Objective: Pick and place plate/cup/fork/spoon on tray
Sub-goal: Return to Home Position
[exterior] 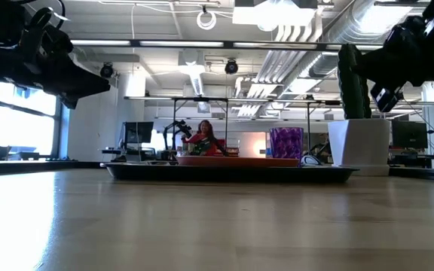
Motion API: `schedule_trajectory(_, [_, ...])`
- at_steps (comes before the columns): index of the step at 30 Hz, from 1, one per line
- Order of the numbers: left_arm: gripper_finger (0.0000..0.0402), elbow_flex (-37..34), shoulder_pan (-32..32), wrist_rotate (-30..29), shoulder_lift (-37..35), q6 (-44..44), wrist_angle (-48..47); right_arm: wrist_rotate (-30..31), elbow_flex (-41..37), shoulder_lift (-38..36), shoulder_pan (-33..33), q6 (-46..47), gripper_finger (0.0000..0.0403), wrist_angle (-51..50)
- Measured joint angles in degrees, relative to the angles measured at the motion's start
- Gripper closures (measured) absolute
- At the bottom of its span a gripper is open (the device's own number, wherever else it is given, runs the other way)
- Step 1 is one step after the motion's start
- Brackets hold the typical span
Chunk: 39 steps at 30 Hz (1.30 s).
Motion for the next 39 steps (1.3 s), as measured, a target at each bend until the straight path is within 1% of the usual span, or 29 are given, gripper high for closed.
schedule_trajectory(4, [0.0346,0.0,0.0,0.0,0.0,4.0,0.0,-0.1,-1.3,-1.1,0.0,1.2,0.0339,-0.5])
schedule_trajectory(8, [0.0346,0.0,0.0,0.0,0.0,5.5,0.0,-1.2,-1.3,-1.1,0.0,1.2,0.0339,-0.9])
schedule_trajectory(15, [0.0346,0.0,0.0,0.0,0.0,5.5,0.0,-1.4,-1.3,-1.0,0.0,1.2,0.0339,-3.6])
schedule_trajectory(19, [0.0346,0.0,0.0,0.0,0.0,5.5,0.0,0.5,-1.3,-0.5,0.0,2.5,0.0339,-3.9])
schedule_trajectory(22, [0.0346,0.0,0.0,0.0,0.0,5.5,0.0,1.4,-1.3,0.1,0.0,1.5,0.0339,-4.0])
schedule_trajectory(39, [0.0346,0.0,0.0,0.0,0.0,5.5,0.0,1.4,-1.3,0.1,0.0,1.1,0.0339,-4.0])
